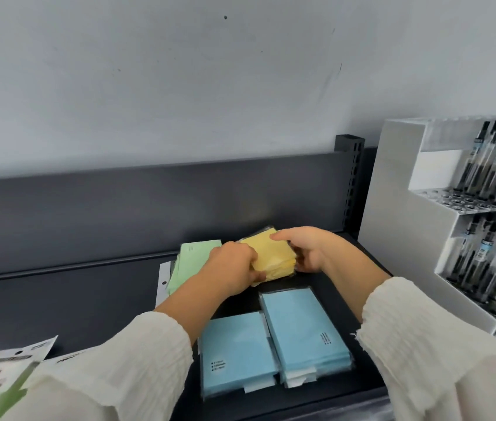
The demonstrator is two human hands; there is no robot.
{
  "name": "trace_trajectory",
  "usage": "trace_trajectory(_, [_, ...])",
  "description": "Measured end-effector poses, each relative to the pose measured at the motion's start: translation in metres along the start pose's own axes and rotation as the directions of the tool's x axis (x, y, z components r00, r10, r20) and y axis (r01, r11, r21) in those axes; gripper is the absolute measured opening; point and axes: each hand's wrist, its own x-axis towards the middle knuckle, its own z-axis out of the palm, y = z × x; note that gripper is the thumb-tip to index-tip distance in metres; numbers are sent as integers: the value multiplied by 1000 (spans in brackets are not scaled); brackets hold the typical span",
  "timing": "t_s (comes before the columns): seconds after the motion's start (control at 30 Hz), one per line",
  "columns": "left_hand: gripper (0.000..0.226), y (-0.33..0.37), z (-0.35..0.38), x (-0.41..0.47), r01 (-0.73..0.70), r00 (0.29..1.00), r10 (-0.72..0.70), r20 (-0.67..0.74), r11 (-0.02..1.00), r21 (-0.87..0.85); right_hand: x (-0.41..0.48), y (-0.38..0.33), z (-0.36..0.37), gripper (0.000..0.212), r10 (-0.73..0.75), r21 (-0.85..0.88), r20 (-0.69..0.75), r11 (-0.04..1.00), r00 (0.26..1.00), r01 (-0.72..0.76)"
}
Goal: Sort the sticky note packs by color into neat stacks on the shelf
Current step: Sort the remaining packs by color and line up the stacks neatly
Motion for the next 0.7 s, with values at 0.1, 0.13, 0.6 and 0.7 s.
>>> trace_trajectory(0.1, [35, 3, -2, 0, 11, 1000, -10, -21, 998, 56, 1, 0, 9, 31, -13, -31, -14, 999, 1000, 12])
trace_trajectory(0.13, [35, 4, -2, 0, 12, 1000, -11, -23, 998, 62, 0, 1, 10, 30, -24, -46, -17, 999, 1000, 24])
trace_trajectory(0.6, [39, -42, -58, -72, 64, 962, -184, -202, 870, -490, -89, -32, -2, 23, -396, 115, -83, 908, 914, 403])
trace_trajectory(0.7, [53, -55, -72, -98, 34, 949, -242, -200, 712, -702, -111, -29, 36, 20, -471, 177, 1, 868, 882, 464])
